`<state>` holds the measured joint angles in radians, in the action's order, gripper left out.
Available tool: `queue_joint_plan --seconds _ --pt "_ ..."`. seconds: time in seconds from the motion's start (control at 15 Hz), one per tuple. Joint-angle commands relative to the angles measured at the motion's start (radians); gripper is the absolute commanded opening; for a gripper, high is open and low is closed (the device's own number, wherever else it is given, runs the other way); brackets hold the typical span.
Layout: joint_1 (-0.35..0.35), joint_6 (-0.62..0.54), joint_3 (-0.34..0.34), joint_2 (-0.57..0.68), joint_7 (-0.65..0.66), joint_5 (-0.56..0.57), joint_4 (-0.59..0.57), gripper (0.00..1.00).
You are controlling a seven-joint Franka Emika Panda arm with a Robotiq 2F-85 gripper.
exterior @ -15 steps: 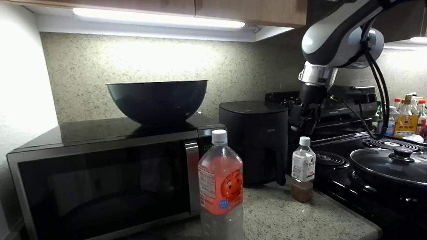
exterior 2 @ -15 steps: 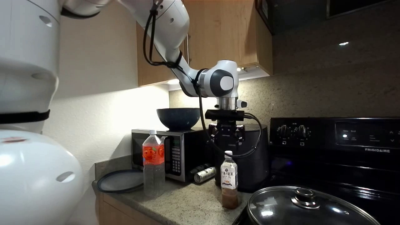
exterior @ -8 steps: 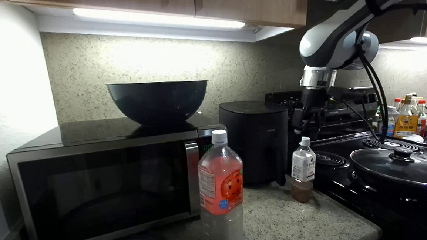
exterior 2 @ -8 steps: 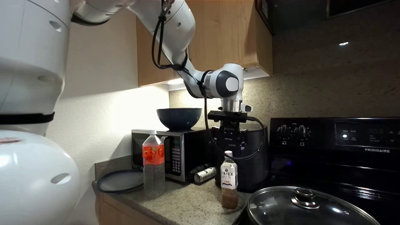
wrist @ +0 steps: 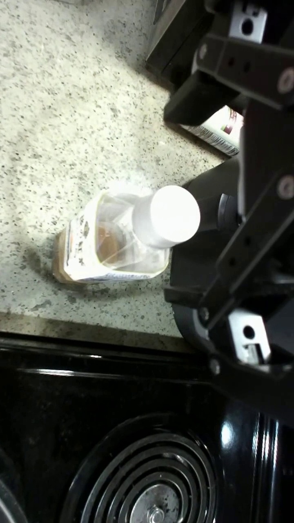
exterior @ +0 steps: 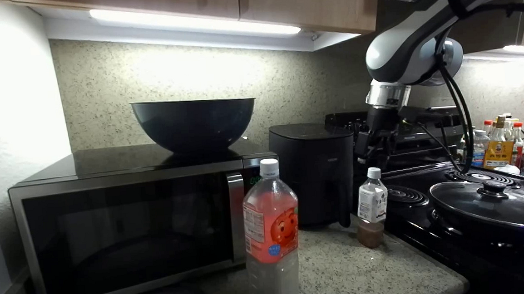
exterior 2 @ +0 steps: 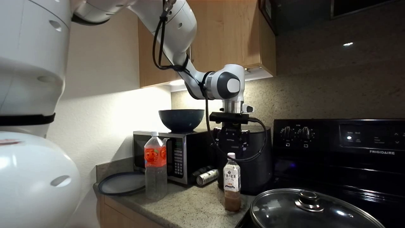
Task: Put the right bottle on the top of the microwave
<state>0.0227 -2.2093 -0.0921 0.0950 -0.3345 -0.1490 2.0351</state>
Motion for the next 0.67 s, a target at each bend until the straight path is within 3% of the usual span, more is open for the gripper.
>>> queue_joint_plan --seconds 0.0,0.47,0.6 --pt "0.026 -0.04 0.017 -0.023 -0.004 -0.012 0.037 1.0" --pt "0.051 -0.016 0.013 0.003 -0.019 -0.061 0.028 0.99" --pt "0.06 -0.015 0.012 0.014 -0.027 -0.08 0.023 0.74"
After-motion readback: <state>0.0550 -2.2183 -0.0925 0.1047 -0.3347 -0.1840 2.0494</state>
